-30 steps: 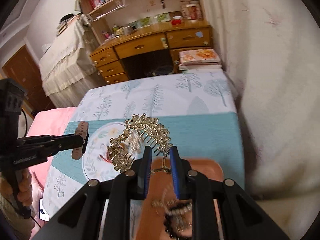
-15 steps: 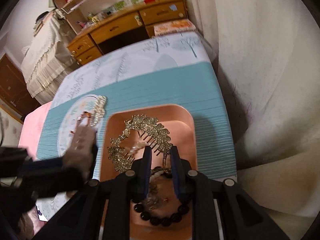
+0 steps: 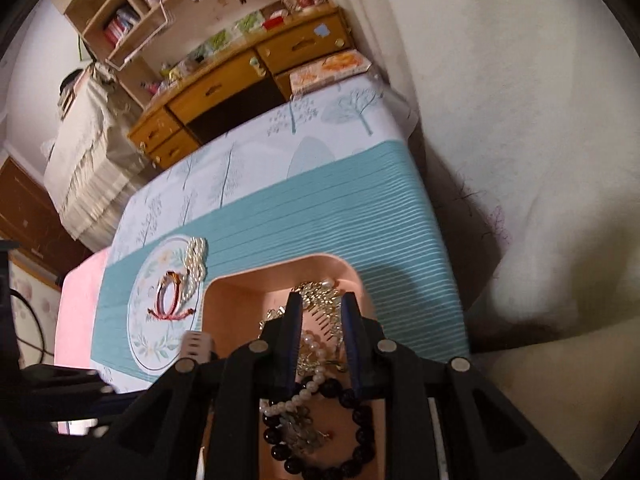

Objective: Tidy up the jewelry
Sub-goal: 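Carry the hair comb into the tray with the right tool while the left tool drops the watch there, then withdraw both tools from the tray toward the red bracelet and pearl strand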

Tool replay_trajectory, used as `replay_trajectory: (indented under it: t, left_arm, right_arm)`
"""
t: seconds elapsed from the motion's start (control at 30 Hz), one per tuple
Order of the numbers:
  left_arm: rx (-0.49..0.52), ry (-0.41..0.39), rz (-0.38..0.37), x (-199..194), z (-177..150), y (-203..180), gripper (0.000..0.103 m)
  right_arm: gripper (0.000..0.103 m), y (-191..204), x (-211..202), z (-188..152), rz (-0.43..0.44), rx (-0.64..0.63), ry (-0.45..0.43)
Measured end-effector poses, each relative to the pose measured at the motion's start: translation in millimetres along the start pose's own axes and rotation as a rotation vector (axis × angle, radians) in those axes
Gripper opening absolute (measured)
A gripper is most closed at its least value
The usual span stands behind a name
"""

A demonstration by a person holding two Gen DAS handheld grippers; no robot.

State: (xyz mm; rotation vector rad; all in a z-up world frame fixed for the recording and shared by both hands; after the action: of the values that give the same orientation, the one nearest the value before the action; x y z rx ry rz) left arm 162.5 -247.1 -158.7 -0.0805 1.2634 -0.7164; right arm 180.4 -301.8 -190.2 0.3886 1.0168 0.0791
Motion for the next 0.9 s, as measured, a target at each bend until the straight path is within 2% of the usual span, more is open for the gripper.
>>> replay_trajectory:
  t: [0.13, 0.2, 0.27, 0.33, 0.63, 0.9]
  left_arm:
    - [0.036, 0.017, 0.037, 15, -5, -1, 0.01]
    - [0.056, 0.017, 0.064, 19, -7, 0, 0.022]
    - [0.051, 0.011, 0.062, 18, -9, 3, 0.045]
    - [0.043, -0.018, 0.07, 12, -8, 6, 0.052]
    - [0.009, -0.092, 0.119, -37, -12, 46, 0.055]
    - [-0.095, -0.164, 0.175, -85, -18, 107, 0.056]
  right_arm:
    - [0.02, -4, -14, 1, -0.017, -0.001, -0.034]
    - [0.02, -3, -19, 1, -0.029, -0.012, -0.043]
    - [0.02, 0, -23, -2, -0.028, -0.025, -0.048]
    - [0.02, 3, -27, -4, -0.032, -0.039, -0.053]
    - [0.02, 31, -37, -14, -0.025, -0.116, -0.06]
    - [0.02, 68, -35, -29, 0.01, -0.2, -0.032]
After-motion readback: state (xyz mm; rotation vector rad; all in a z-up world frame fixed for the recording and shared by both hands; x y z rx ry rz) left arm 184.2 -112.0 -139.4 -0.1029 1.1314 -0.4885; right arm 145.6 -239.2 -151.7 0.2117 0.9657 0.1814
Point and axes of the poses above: each gripper's, at about its wrist camera, not at the fingertips, and x roughly the way its jaws point, y to its left, z to its top, the point moved 9 cm from there along x, roughly the way its jaws point, and after that the axes turned 1 degree about y, right-handed, at the moved point
